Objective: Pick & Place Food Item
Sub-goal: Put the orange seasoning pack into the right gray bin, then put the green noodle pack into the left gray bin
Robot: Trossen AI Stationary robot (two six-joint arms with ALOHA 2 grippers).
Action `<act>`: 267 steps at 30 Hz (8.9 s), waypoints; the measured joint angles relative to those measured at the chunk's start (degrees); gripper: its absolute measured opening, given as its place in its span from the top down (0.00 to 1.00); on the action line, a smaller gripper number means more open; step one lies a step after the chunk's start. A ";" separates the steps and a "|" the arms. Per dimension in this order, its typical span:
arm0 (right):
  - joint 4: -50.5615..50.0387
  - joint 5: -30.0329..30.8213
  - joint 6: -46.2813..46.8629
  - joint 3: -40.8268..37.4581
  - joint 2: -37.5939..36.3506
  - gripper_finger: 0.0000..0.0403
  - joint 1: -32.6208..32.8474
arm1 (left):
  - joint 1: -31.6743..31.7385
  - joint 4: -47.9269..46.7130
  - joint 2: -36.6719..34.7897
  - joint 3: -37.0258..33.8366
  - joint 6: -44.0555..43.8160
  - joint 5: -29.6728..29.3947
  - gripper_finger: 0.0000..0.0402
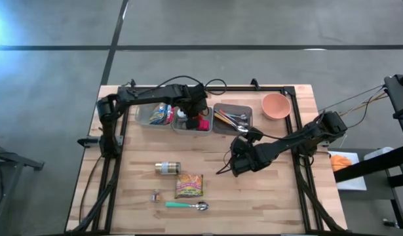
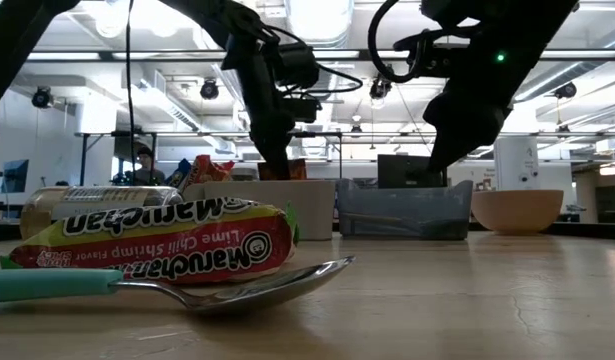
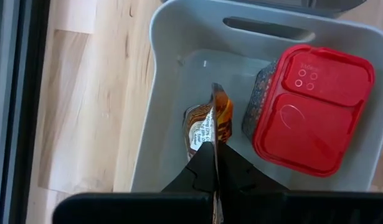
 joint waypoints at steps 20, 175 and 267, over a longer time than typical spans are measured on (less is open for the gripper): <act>0.05 -0.14 0.00 0.00 0.02 0.35 0.00 | -2.08 -0.33 0.02 0.00 1.11 0.00 1.00; 25.52 -35.48 1.72 9.60 7.56 0.35 -0.17 | -23.74 18.75 -49.16 -50.66 -32.28 -2.48 0.48; 31.88 -23.71 0.66 9.60 7.56 0.35 6.14 | -64.58 29.71 -7.47 -34.61 -71.26 -22.32 0.68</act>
